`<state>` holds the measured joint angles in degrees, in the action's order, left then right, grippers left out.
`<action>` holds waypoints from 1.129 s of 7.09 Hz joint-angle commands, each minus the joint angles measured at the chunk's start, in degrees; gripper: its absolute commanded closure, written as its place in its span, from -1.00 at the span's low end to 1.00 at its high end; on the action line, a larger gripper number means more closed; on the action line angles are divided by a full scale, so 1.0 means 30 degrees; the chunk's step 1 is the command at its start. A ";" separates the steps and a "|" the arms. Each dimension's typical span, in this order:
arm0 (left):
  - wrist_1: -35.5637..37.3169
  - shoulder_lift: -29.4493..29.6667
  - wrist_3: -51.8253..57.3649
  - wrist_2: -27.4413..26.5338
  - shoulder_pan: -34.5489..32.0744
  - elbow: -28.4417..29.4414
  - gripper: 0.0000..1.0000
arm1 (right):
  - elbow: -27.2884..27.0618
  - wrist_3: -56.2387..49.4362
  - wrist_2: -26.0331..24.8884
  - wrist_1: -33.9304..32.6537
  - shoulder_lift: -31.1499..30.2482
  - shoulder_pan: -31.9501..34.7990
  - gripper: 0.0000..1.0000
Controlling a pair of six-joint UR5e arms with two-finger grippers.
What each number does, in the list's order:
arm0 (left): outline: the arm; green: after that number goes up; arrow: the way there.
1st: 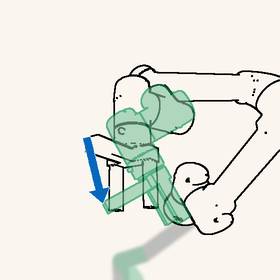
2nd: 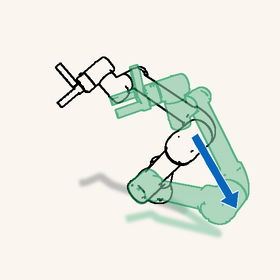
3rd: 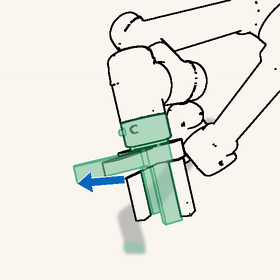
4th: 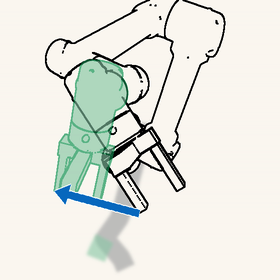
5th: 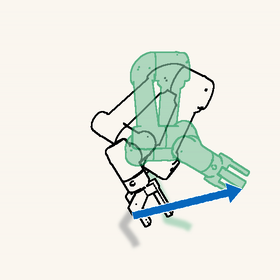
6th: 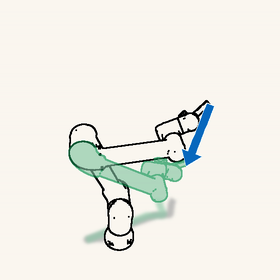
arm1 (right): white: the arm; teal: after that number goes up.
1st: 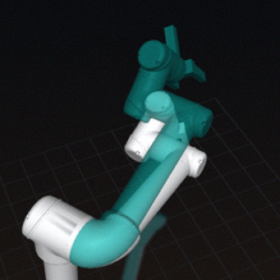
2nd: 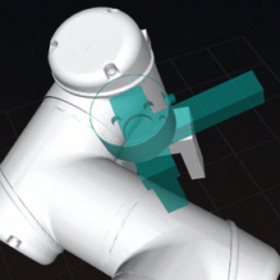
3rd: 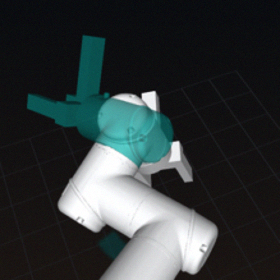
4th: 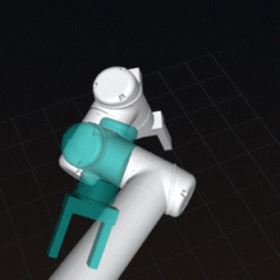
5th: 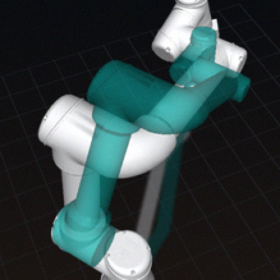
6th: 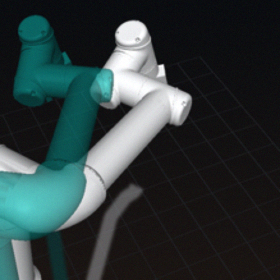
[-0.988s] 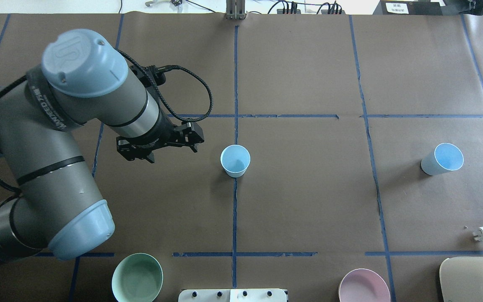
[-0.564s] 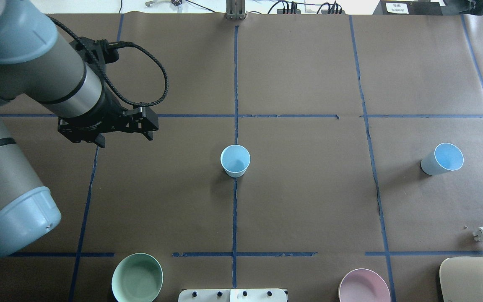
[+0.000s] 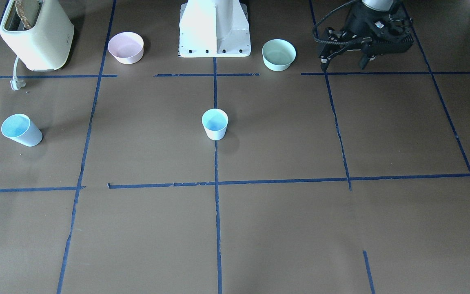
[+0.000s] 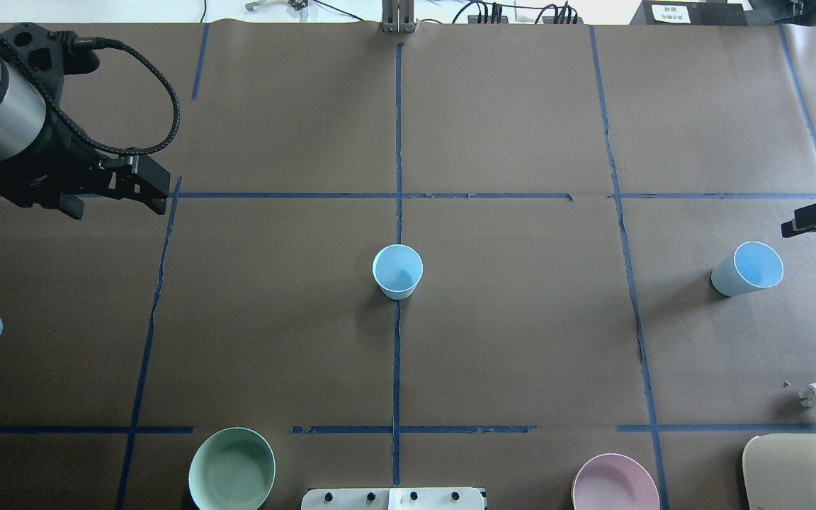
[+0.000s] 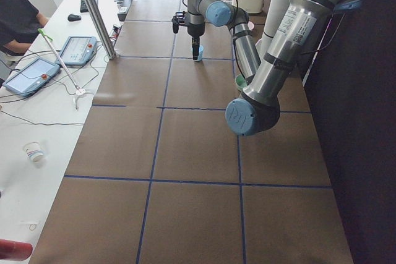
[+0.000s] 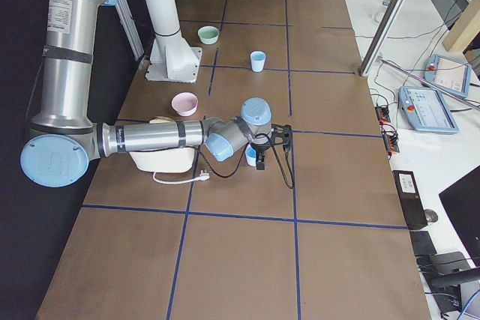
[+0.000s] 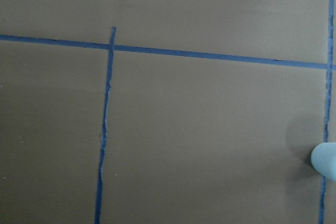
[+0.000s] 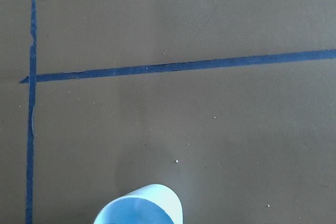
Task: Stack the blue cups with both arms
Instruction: 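Grasp the other light-blue cup with the right gripper while the left arm retracts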
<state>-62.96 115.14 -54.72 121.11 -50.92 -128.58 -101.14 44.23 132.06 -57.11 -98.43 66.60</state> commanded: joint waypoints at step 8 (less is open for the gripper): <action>0.0012 -0.0383 0.0488 0.0148 -0.0400 -0.0088 -1.00 | 0.1457 0.0227 -0.1187 0.0082 0.0204 -0.2630 0.23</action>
<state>-62.93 114.00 -53.26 121.55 -52.13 -128.79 -96.82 44.88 128.70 -56.87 -97.93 58.87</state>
